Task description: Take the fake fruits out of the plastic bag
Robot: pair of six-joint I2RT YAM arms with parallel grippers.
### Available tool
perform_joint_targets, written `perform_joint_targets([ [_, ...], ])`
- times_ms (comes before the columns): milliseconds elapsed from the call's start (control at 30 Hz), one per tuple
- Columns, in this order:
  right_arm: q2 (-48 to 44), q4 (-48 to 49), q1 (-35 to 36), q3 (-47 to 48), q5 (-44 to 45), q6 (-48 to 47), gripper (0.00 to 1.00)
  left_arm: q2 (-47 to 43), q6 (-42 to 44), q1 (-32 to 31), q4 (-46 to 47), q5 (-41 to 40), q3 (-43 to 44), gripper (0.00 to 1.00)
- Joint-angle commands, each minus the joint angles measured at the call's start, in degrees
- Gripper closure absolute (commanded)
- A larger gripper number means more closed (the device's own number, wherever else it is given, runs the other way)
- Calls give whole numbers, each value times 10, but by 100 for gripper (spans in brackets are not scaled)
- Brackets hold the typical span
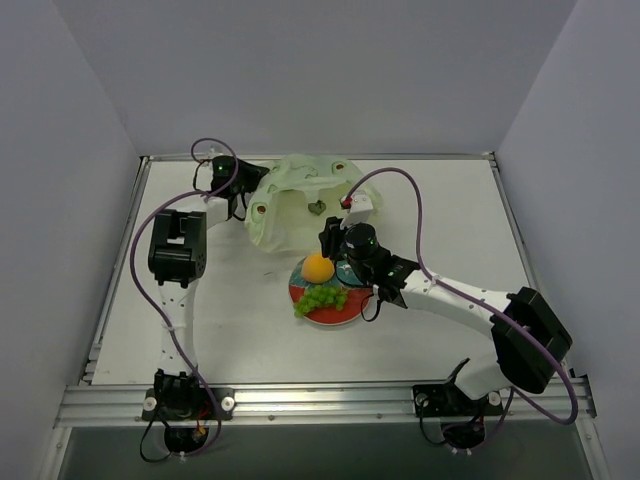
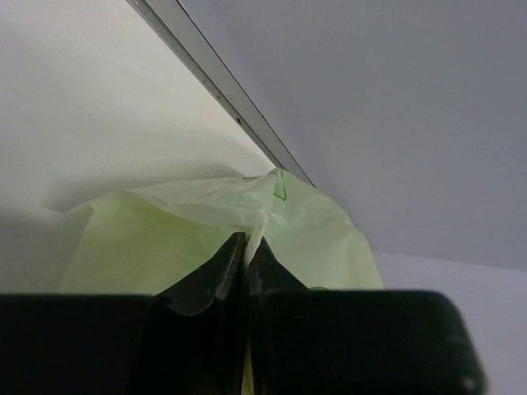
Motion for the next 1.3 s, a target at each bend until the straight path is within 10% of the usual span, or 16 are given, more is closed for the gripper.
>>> perform_joint_targets([
  [0, -14, 9, 4, 25, 23, -15, 64, -39, 9, -5, 42, 10, 5, 97],
  [1267, 17, 32, -23, -2, 67, 42, 61, -247, -133, -46, 311, 100, -146, 98],
])
